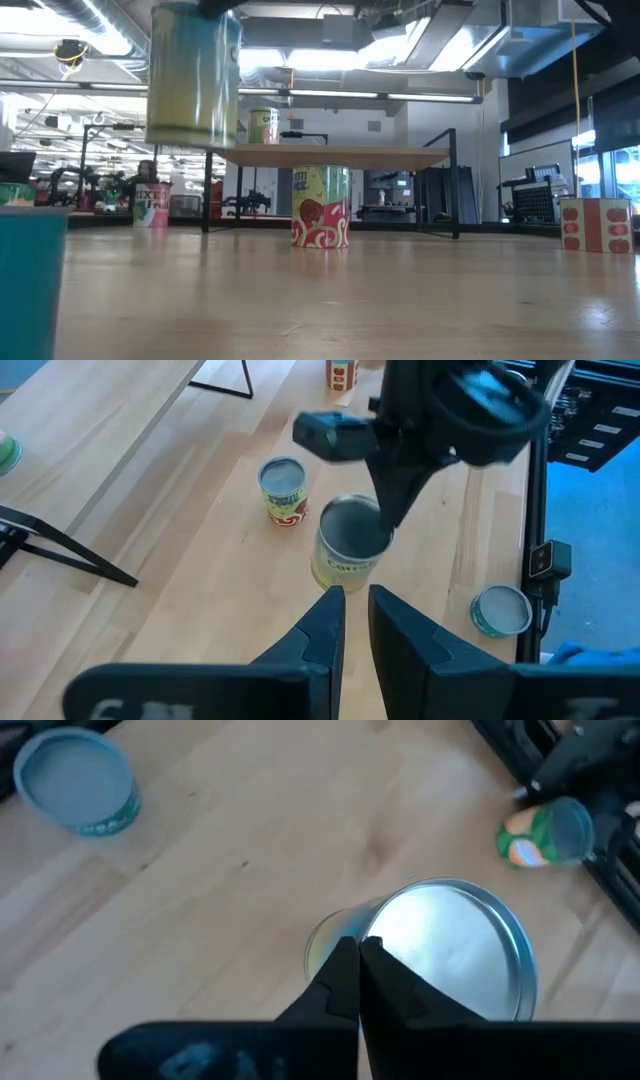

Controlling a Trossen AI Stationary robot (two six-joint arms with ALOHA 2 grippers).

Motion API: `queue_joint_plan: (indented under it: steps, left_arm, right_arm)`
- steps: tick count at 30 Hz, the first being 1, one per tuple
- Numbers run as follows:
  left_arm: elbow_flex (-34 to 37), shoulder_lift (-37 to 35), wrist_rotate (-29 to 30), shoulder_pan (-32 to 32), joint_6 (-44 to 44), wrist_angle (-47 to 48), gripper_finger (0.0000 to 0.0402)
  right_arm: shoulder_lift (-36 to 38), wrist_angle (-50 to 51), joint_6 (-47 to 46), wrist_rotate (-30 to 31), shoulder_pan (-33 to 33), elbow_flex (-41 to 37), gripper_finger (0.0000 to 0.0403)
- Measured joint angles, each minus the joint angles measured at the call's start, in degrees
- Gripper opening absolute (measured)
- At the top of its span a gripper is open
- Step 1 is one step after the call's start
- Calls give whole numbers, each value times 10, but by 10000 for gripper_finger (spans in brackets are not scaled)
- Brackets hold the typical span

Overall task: Pick and place cans onto a shelf
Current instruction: Put the canned carrots on the shelf

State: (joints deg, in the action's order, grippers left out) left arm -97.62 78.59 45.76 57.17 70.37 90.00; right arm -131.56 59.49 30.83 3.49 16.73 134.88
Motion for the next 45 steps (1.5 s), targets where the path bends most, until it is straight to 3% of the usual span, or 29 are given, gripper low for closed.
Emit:
queue_joint_plan:
  steps: [5,9,11,20,28,35,40,45]
  left_arm:
    - [0,0,0,0,-2,0,41]
    - [0,0,0,0,-5,0,41]
    - [0,0,0,0,-5,0,41]
    - [0,0,-2,0,-19,0,41]
    - [0,0,6,0,-15,0,41]
    - [0,0,32,0,9,0,41]
    - [0,0,40,0,30,0,41]
    - [0,0,60,0,43,0,41]
  right_arm:
    - [13,15,-36,14,-10,1,0]
    - [30,31,-33,96,-12,0,0]
    - [39,40,-36,106,-15,0,0]
    - [102,60,-96,111,-49,1,0]
    - [126,50,-156,106,-137,1,0]
    - [126,48,-170,80,-211,1,0]
    - [124,46,-154,28,-261,1,0]
    - [123,45,-138,28,-303,1,0]
